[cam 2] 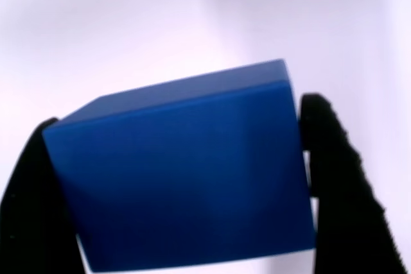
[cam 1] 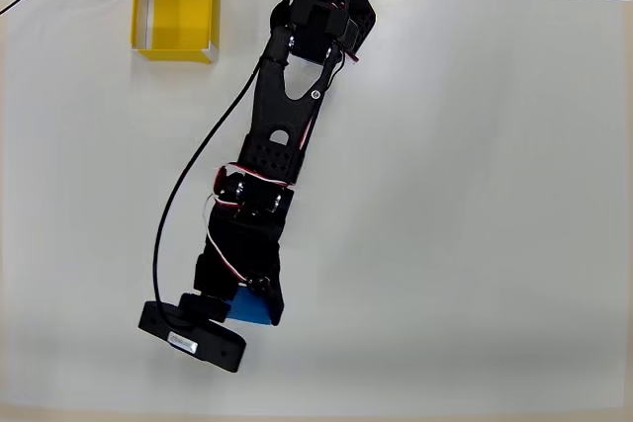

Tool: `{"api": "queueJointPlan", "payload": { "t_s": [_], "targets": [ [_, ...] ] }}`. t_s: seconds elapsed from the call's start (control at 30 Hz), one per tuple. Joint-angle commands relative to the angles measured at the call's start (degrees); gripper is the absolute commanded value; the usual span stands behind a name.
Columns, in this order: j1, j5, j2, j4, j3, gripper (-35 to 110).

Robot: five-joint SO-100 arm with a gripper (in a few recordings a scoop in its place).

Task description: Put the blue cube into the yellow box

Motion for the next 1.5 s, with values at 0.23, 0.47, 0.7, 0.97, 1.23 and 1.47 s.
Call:
{"api": "queueJointPlan", "payload": {
  "t_s": [0.23,0.47,0.7,0.97,1.23,1.47],
  "targets": [
    [30.5,-0.6,22.1,0.9,11.9,22],
    [49.0,-2.0,23.6,3.1,13.4,22],
    [62.1,-3.2,24.0,4.0,14.8,22],
    [70.4,-3.2,29.1,8.9,21.3,22],
    [75.2,-1.8,38.3,9.5,33.7,21],
    [76.4,0.8,45.2,6.4,44.7,21]
  ]
}}
